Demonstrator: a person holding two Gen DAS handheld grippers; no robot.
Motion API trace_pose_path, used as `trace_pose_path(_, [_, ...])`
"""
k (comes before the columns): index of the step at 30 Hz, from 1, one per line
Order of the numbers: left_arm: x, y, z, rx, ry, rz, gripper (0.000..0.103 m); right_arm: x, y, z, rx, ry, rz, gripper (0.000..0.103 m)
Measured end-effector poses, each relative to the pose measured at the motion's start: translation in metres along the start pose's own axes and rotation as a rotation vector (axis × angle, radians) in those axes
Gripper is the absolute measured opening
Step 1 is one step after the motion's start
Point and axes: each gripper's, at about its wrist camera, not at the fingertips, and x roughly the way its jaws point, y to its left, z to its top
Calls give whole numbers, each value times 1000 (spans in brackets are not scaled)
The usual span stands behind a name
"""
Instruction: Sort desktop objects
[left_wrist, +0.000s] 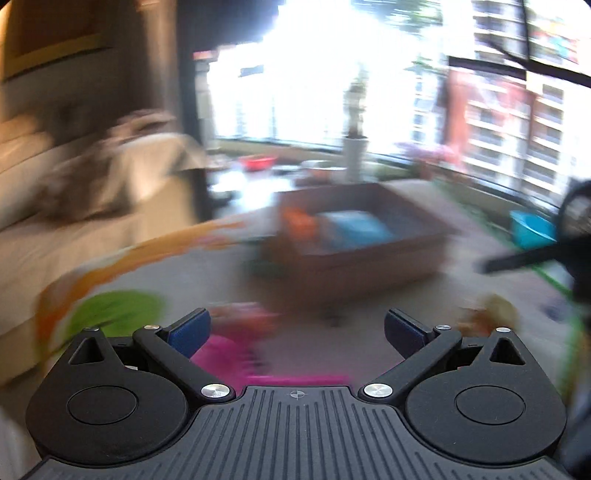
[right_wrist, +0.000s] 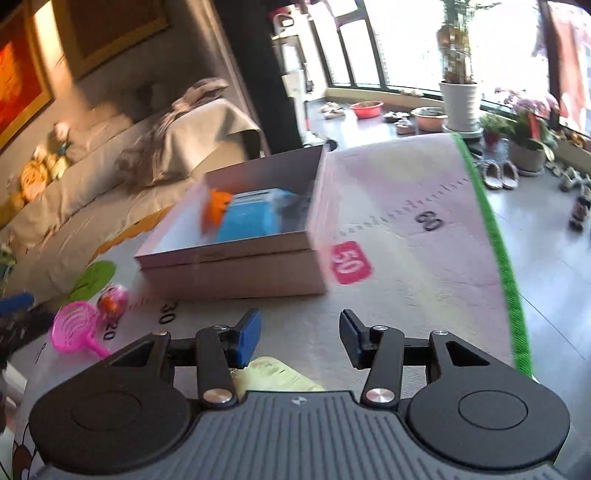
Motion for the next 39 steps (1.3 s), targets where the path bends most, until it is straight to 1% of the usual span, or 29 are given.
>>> trace_pose_path(2, [10,-27,-4,48,44,-124,103,6,-3,0,-2,-2,2,58])
trace_pose_path(4, [24,-56,-10,98,108,-230,103,4,-8,-4,-10,-7,-10,61])
trace_pose_path(7, [40,-98,-19,190,167,-311,103,5,-14,-9,5,-9,-33,62])
trace_pose_path(10, [51,-125,-24,234,194,-344,103,7,-20,-15,29,-4,-35,65])
trace_pose_path(11, [55,-131,-25,243,207,-342,103,7,-21,-16,31,-5,-41,67])
trace_pose_path(13, [63,-135,-28,253,230,-291,103,7,-24,-20,33,-5,-53,69])
trace_pose_path(14, [68,-131,-28,247,242,-261,103,7,-25,-22,34,-4,-55,70])
trace_pose_path(17, [73,-116,-26,199,264,-213,103,9,-25,-27,42,1,-53,75])
trace_pose_path(18, [74,-111,-25,192,263,-188,103,9,-23,-28,31,-7,-55,76])
trace_pose_path(20, [75,-101,-23,186,258,-131,103,11,-20,-30,17,-14,-60,83])
trace_pose_path(25, [75,-70,-21,148,263,-27,103,14,-16,-31,19,-24,-65,87])
trace_pose_path(28, [69,-52,-21,163,233,94,103,13,-16,-31,25,-25,-61,88])
trace_pose_path(29, [68,-48,-20,158,219,123,103,13,-16,-31,26,-26,-59,88])
trace_pose_path(30, [65,-43,-18,138,206,108,103,11,-16,-31,25,-29,-57,88])
trace_pose_path(31, [63,-38,-16,116,199,70,103,9,-16,-31,21,-35,-57,88])
trace_pose_path(33, [52,-35,-11,84,186,-51,103,2,-14,-31,-4,-61,-52,88])
trace_pose_path(35, [46,-44,-8,89,176,-135,103,-7,-11,-29,-50,-82,-29,88])
trace_pose_path(39, [50,-77,-10,114,192,-220,103,-22,-1,-25,-159,-105,-2,88])
